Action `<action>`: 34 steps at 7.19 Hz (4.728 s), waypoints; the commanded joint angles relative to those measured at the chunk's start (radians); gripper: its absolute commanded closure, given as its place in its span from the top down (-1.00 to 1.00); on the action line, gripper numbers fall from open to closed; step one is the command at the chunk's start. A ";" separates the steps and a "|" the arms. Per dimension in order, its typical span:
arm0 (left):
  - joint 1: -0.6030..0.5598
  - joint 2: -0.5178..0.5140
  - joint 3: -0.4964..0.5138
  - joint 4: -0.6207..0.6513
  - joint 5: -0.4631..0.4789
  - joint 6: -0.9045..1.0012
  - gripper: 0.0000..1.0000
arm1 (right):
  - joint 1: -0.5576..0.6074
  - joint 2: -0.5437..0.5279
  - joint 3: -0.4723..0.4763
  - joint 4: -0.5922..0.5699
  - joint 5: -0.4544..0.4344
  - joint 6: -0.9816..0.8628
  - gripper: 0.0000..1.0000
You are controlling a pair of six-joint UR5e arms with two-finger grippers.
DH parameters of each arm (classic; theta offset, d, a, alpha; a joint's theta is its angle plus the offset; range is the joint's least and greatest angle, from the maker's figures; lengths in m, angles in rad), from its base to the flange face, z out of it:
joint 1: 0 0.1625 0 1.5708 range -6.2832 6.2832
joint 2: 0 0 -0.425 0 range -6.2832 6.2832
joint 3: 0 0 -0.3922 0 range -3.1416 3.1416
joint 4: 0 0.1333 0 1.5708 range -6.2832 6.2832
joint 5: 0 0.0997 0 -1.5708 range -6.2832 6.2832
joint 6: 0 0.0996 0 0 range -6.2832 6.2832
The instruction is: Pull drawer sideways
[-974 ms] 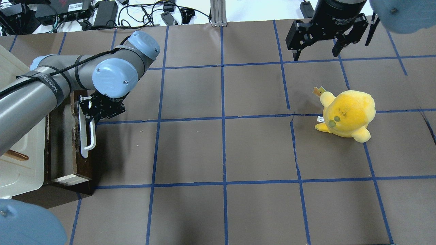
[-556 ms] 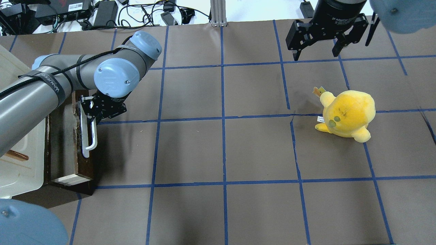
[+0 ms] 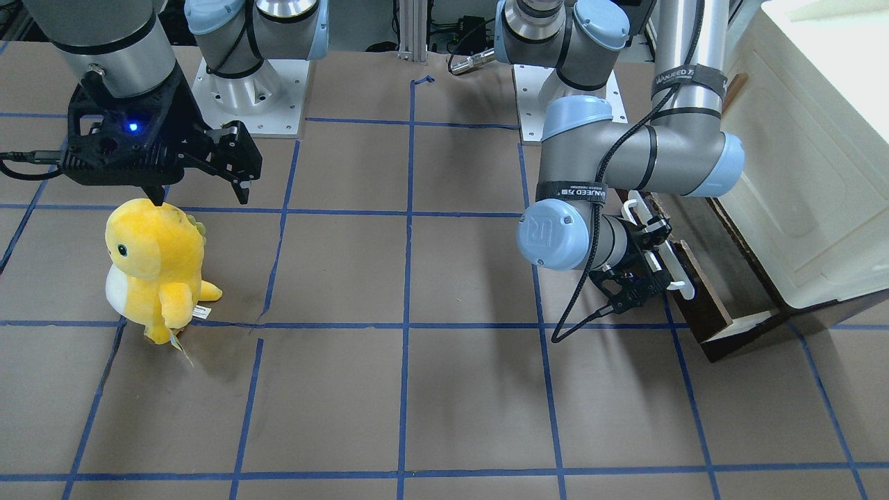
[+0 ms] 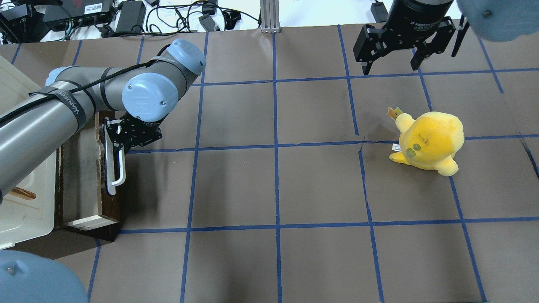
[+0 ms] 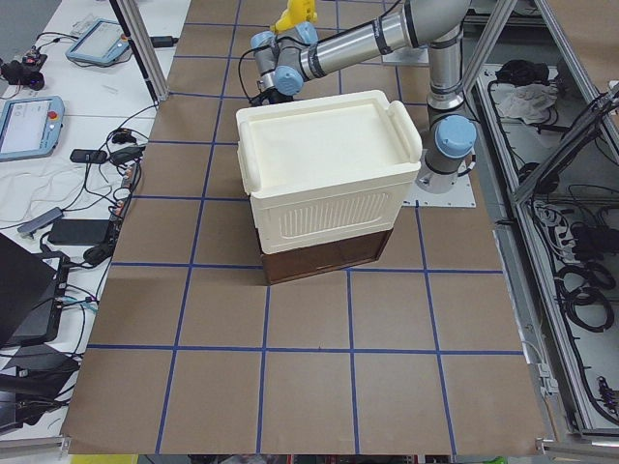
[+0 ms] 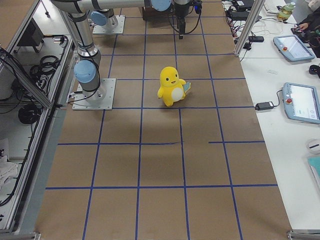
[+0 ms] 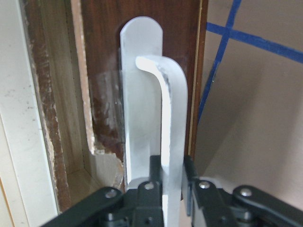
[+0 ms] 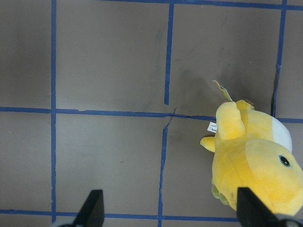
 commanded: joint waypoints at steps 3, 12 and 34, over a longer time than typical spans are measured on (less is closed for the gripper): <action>-0.006 -0.010 0.018 -0.011 -0.002 -0.001 -1.00 | 0.000 0.000 0.000 0.000 0.001 0.000 1.00; -0.055 -0.042 0.074 -0.045 -0.025 -0.032 -1.00 | 0.000 0.000 0.000 0.000 0.001 -0.002 1.00; 0.155 0.355 0.197 0.055 -0.736 0.634 1.00 | 0.000 0.000 0.000 0.000 -0.001 -0.002 1.00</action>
